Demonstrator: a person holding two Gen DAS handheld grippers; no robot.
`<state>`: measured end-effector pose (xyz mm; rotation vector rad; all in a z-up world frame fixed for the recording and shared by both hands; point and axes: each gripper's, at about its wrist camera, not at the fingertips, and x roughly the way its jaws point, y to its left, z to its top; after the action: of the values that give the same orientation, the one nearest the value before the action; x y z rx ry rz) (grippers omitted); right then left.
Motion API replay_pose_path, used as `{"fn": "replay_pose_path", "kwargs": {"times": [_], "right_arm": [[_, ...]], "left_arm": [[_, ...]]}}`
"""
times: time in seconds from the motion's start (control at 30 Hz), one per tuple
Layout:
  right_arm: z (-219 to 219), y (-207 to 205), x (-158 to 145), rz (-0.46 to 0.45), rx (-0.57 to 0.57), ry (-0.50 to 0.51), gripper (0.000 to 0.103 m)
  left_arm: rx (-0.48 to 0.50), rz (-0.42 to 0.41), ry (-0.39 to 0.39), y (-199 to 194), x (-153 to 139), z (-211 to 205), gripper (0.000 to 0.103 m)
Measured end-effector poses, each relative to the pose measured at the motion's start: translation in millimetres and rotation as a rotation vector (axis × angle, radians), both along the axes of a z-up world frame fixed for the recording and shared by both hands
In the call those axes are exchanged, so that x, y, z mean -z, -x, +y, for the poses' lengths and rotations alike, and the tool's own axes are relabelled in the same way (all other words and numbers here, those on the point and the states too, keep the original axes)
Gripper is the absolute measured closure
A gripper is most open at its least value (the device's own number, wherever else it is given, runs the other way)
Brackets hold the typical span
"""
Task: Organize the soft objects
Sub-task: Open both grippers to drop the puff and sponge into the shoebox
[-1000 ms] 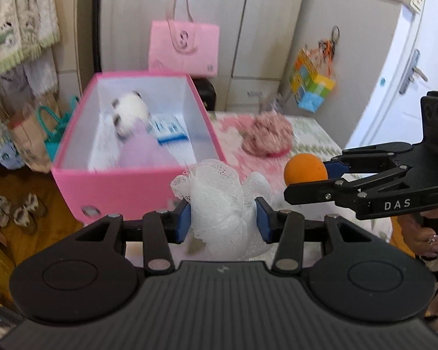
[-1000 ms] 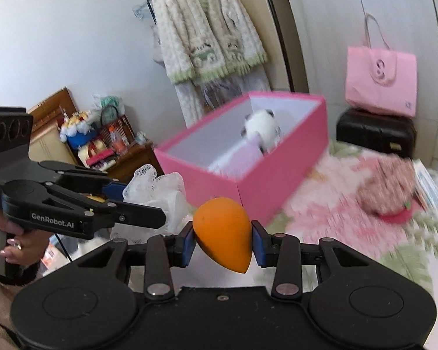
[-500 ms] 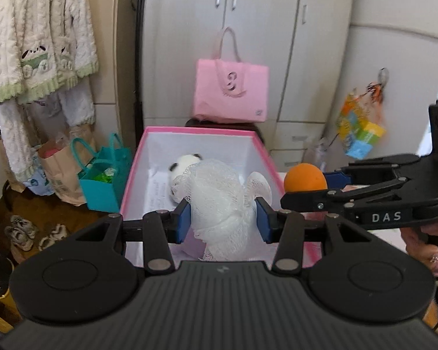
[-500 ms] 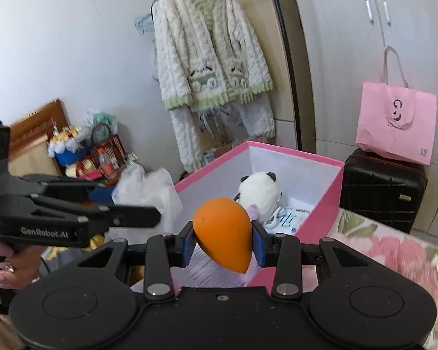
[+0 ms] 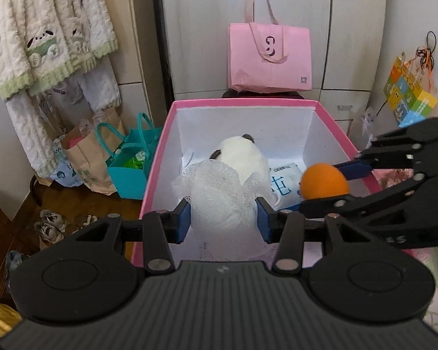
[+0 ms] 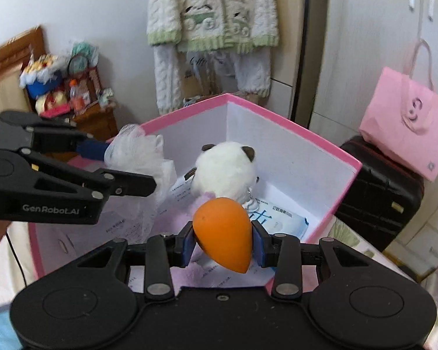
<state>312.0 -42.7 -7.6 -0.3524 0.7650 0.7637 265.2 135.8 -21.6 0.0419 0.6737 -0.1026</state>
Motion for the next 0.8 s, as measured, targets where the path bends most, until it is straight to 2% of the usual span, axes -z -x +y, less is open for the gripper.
{"fn": "replay_pose_path", "kwargs": {"times": [0.1, 0.17, 0.2, 0.23, 0.47, 0.67, 0.8], "right_arm": [[6, -2, 2, -0.022, -0.011, 0.041, 0.055], [5, -2, 0, -0.040, -0.003, 0.037, 0.038], [3, 0, -3, -0.053, 0.003, 0.026, 0.035], [-1, 2, -6, -0.066, 0.010, 0.009, 0.033], [-45, 35, -42, -0.059, 0.011, -0.130, 0.033], [-82, 77, -61, -0.058, 0.028, -0.164, 0.033], [-104, 111, -72, -0.065, 0.026, -0.175, 0.033]], "left_arm": [[-0.027, -0.015, -0.006, -2, -1, -1, 0.052], [-0.044, -0.048, -0.038, 1, -2, -2, 0.043], [-0.052, -0.067, -0.046, 4, -3, -3, 0.038], [-0.052, -0.082, -0.045, 9, -5, -3, 0.037], [-0.006, -0.112, -0.010, 43, -26, 0, 0.037], [0.070, -0.127, 0.035, 88, -48, -1, 0.036], [0.117, -0.156, 0.008, 118, -62, -11, 0.036]]}}
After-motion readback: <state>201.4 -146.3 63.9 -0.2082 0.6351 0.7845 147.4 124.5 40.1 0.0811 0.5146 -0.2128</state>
